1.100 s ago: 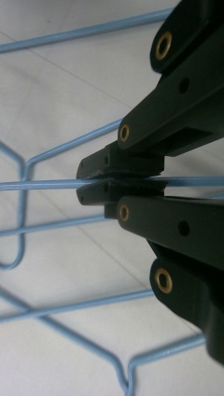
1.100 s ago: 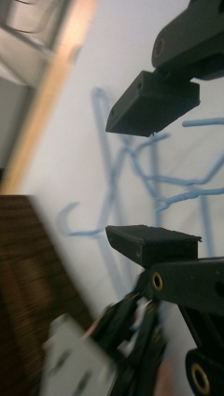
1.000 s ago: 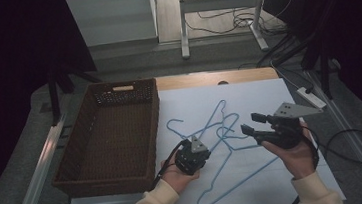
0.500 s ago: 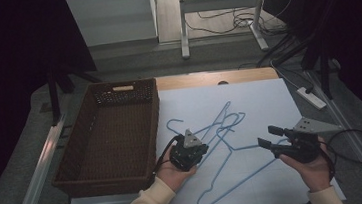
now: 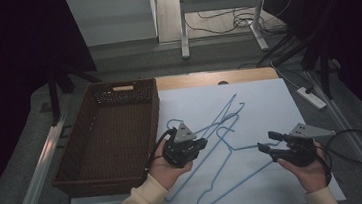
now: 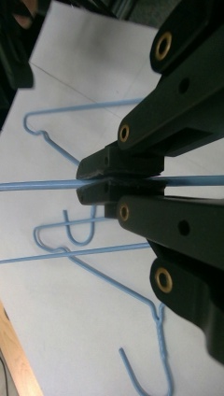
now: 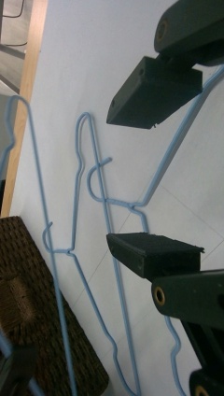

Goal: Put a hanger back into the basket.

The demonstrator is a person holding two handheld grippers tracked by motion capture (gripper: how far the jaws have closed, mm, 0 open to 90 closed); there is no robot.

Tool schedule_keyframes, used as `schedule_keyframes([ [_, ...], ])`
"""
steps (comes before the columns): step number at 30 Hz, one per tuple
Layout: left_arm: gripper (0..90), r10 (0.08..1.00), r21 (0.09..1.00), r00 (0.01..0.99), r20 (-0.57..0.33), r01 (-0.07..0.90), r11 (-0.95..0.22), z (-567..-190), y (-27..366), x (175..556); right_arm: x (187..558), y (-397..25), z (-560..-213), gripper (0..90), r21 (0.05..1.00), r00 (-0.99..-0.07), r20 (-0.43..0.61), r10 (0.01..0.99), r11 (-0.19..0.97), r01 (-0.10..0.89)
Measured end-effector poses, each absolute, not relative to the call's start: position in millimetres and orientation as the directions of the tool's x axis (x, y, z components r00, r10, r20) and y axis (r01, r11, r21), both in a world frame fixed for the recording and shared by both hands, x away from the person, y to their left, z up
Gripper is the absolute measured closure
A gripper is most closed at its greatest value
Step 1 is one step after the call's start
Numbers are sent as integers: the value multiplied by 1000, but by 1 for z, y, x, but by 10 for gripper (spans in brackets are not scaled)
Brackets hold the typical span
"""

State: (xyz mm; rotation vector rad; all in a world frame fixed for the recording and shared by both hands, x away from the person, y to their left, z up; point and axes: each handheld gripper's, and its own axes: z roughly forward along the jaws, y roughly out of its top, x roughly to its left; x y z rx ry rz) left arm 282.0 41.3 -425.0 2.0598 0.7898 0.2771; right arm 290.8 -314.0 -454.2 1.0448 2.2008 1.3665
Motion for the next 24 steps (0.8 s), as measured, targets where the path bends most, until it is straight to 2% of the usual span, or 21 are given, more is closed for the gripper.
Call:
schedule_keyframes([
  [9,870,607,830,780,-153,434,-349,-400,60,279,295,-316,-464,307,861,-644,73,761,278,426],
  [17,871,610,862,778,-154,407,-302,-367,87,277,295,-317,-465,295,859,-637,72,768,277,431],
  [24,871,646,875,747,-157,408,-260,-357,116,279,294,-314,-465,293,846,-635,42,771,311,433],
])
